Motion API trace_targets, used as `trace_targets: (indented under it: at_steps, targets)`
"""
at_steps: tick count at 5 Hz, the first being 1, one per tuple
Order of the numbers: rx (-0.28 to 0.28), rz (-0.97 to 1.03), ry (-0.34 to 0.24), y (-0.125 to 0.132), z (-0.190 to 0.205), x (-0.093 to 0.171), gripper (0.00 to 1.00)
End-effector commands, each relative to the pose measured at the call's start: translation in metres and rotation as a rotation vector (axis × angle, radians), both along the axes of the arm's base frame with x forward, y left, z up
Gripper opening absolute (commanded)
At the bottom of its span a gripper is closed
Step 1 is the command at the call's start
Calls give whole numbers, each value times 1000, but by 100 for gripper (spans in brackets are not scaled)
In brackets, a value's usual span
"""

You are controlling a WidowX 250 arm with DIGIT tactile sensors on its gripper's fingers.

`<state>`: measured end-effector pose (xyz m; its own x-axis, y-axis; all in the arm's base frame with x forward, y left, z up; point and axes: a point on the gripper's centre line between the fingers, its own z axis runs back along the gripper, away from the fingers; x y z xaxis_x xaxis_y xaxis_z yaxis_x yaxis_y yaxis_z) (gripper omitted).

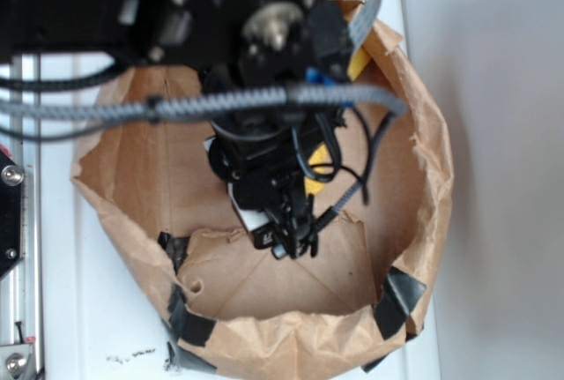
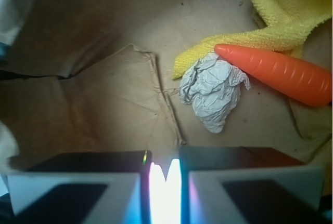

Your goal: Grab the white paper.

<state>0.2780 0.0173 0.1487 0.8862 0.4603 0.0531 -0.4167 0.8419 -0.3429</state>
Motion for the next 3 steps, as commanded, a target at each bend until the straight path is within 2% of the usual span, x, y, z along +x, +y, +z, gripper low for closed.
trace_targets:
  at_steps: [1, 3]
  targets:
    - [119, 41, -89, 16, 2, 9, 100]
    - [186, 73, -75, 21, -32, 15, 100]
